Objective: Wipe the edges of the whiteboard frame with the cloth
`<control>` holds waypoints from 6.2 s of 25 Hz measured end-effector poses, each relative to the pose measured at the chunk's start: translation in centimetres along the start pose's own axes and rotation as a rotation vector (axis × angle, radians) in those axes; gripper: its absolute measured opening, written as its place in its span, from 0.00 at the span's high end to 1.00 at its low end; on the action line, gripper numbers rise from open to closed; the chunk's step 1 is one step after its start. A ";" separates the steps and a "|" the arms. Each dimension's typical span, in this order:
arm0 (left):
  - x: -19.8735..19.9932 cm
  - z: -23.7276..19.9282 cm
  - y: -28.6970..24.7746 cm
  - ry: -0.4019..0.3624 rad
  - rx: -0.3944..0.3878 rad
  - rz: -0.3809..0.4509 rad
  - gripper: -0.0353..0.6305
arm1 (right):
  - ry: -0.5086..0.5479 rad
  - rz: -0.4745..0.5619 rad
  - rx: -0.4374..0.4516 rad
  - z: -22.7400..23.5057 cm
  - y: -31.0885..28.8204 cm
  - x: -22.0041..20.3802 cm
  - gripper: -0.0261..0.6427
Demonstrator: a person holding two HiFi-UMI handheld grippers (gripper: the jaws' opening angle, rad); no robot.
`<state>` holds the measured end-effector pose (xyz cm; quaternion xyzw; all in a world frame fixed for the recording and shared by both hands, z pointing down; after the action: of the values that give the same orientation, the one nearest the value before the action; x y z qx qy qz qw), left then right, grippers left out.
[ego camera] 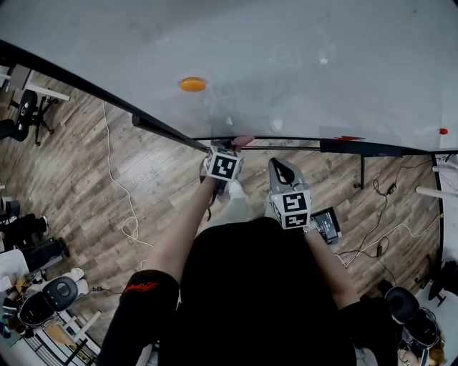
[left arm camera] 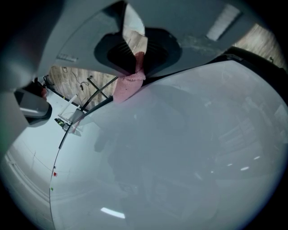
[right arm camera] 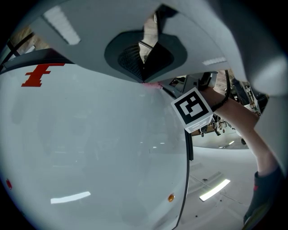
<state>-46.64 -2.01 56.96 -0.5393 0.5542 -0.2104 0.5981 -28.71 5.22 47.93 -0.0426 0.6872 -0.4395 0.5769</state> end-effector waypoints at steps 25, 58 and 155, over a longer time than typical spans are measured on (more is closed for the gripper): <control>-2.0 -3.5 2.1 0.065 0.045 0.011 0.88 | 0.015 -0.006 0.020 -3.5 -1.0 0.4 0.96; -4.4 -7.4 3.8 0.169 0.110 0.025 0.88 | 0.073 -0.023 0.087 -5.8 -2.6 1.3 0.96; 6.6 8.3 29.2 -0.404 0.149 1.167 0.89 | 0.056 0.601 -0.153 0.2 13.5 14.0 0.96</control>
<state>-47.41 5.42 26.85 -0.1336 0.6172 0.2194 0.7437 -27.14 5.43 28.54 0.1313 0.7157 -0.1973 0.6569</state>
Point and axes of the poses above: the fingertips, and each gripper's own axes: y backward along the fingers, z to its right, x out of its top, the point moved 9 cm from there along y, backward along the fingers, and after that the axes turned 9 degrees about -z, right-handed, at the moved point
